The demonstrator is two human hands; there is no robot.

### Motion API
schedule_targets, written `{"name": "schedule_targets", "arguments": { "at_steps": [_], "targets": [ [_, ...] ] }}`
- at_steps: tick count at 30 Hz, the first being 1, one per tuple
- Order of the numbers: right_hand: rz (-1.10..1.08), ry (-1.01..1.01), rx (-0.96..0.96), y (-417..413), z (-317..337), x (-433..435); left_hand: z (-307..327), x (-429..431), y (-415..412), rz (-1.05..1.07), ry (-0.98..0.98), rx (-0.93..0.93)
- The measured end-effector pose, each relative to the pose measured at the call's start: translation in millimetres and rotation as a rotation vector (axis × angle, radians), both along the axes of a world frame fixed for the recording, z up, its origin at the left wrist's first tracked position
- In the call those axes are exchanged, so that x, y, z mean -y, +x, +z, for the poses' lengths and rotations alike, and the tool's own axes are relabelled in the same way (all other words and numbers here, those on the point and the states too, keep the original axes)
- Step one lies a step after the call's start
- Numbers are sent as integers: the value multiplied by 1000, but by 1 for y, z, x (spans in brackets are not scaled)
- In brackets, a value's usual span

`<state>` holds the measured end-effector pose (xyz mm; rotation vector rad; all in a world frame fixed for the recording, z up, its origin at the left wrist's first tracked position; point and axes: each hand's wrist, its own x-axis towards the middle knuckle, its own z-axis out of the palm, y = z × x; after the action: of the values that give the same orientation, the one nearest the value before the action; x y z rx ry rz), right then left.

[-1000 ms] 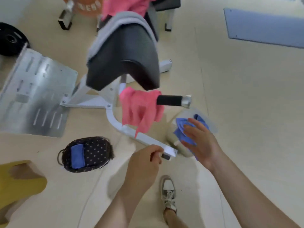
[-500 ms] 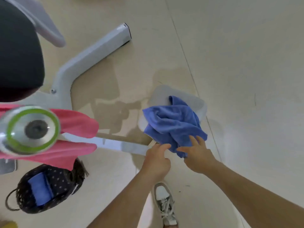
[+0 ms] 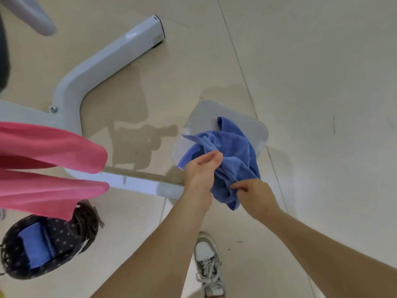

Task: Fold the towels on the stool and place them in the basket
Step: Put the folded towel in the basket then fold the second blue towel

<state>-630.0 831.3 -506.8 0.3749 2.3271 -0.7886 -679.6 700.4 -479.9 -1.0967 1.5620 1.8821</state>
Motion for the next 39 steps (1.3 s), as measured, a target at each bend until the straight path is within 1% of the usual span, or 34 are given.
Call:
{"name": "schedule_targets", "arguments": {
  "at_steps": [1, 2, 4, 5, 6, 7, 8, 9, 10, 12, 14, 16, 19, 20, 21, 23, 25, 26, 27, 29, 31, 32, 35, 37, 39],
  "targets": [
    [-54, -79, 24, 3, 18, 0, 16, 4, 5, 46, 1, -26],
    [-49, -153, 60, 6, 39, -2, 34, 8, 10, 87, 29, -61],
    [154, -178, 110, 12, 88, -4, 79, 19, 25, 144, 132, -130],
    [238, -126, 76, 13, 114, -7, 104, 27, 34, 141, 185, -172],
    [264, -78, 0, 12, 142, -9, 130, 34, 45, 115, 225, -231],
    [207, -93, -89, 12, 174, -8, 156, 43, 58, 78, 258, -289],
    [124, -184, -150, 11, 209, -4, 183, 51, 72, 43, 289, -347],
    [65, -331, -191, 10, 245, 1, 211, 61, 87, 28, 324, -401],
    [78, -492, -177, 10, 279, 9, 237, 69, 101, 26, 360, -449],
    [226, -767, -45, 13, 336, 26, 286, 81, 133, 67, 377, -527],
    [379, -924, 125, 17, 375, 50, 332, 91, 163, 143, 349, -618],
    [535, -971, 279, 35, 418, 80, 387, 104, 200, 249, 347, -710],
    [706, -923, 354, 71, 472, 124, 456, 127, 248, 350, 373, -828],
    [713, -941, 361, 84, 487, 138, 479, 135, 264, 378, 354, -869],
    [685, -960, 410, 96, 501, 152, 499, 143, 279, 413, 329, -901],
    [644, -1027, 588, 119, 523, 177, 540, 157, 313, 507, 282, -939],
    [751, -1119, 734, 150, 555, 200, 576, 166, 349, 599, 229, -964],
    [815, -1151, 741, 165, 573, 211, 592, 169, 367, 643, 202, -981],
    [852, -1173, 727, 177, 593, 221, 607, 172, 384, 692, 177, -1003],
    [832, -1193, 679, 196, 633, 242, 629, 184, 417, 789, 106, -1021],
    [894, -1188, 561, 212, 674, 260, 648, 197, 443, 807, -47, -971],
    [997, -1146, 446, 221, 694, 269, 658, 202, 454, 771, -177, -919],
    [1370, -961, 23, 250, 751, 290, 691, 207, 471, 651, -545, -807],
    [1495, -878, -207, 260, 773, 304, 708, 209, 471, 621, -756, -770],
    [1531, -846, -376, 263, 788, 314, 722, 207, 468, 612, -891, -803]
  ]
}}
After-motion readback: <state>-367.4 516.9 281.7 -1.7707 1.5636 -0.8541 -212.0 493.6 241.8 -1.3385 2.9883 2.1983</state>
